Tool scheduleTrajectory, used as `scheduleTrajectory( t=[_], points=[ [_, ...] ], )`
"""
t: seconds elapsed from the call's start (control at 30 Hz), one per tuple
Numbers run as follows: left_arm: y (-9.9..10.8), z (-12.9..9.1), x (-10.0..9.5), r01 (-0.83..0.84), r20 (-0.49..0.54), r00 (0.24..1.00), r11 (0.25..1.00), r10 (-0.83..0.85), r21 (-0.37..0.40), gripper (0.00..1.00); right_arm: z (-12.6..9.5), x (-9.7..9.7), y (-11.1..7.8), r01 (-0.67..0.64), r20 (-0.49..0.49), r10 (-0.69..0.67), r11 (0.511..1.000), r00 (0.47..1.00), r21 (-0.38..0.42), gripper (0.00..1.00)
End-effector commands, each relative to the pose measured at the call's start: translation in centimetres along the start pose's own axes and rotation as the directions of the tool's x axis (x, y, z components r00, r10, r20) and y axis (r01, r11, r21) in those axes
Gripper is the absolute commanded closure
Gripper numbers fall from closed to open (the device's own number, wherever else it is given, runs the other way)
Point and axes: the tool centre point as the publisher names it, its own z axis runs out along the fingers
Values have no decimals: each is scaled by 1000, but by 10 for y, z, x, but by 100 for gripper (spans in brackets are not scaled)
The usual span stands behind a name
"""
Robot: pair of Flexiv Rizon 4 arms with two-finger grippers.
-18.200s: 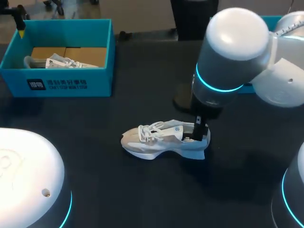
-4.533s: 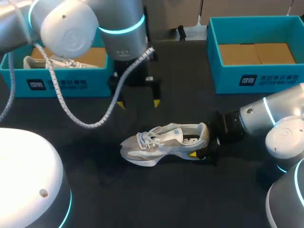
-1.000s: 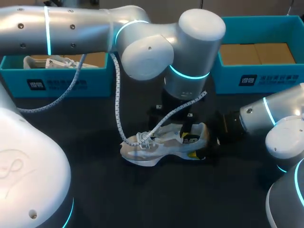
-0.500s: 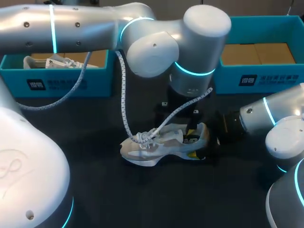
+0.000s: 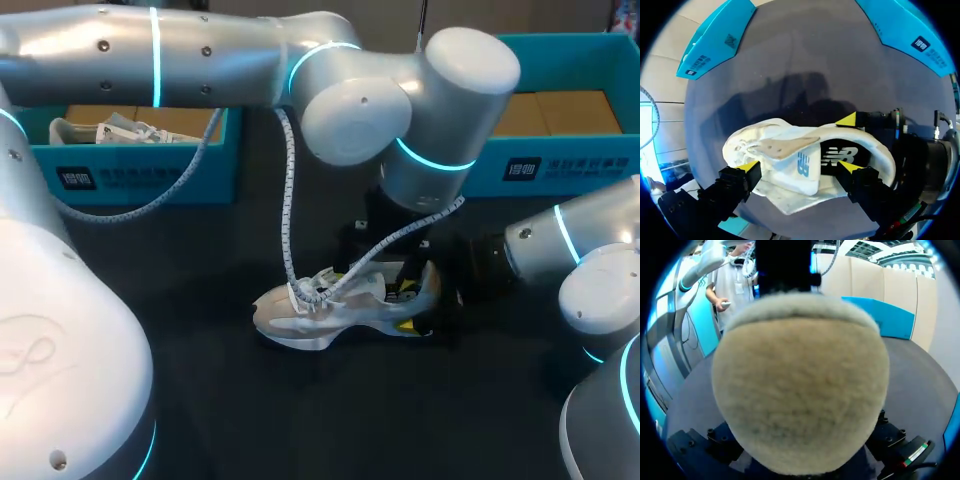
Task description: Take the shoe out of the shoebox, open the shoe tongue, remove and reinsert the insole, then place the shoe into the shoebox
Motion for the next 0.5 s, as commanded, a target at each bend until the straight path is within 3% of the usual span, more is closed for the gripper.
scheduleTrajectory(
  t=[0.03, 0.33, 0.5],
  points=[
    [7, 4, 6, 32, 51, 998, 999, -33, 20, 0, 3, -2, -1, -1, 2, 1, 1000, 1000, 5, 100],
    [8, 18, 6, 35, 129, 991, 999, -36, 12, 0, 3, -2, -1, -1, 2, 1, 1000, 1000, 5, 100],
    [12, 17, -2, 46, 188, 981, 998, -53, 44, 0, 3, -2, -1, -1, 2, 1, 1000, 1000, 5, 100]
  ],
)
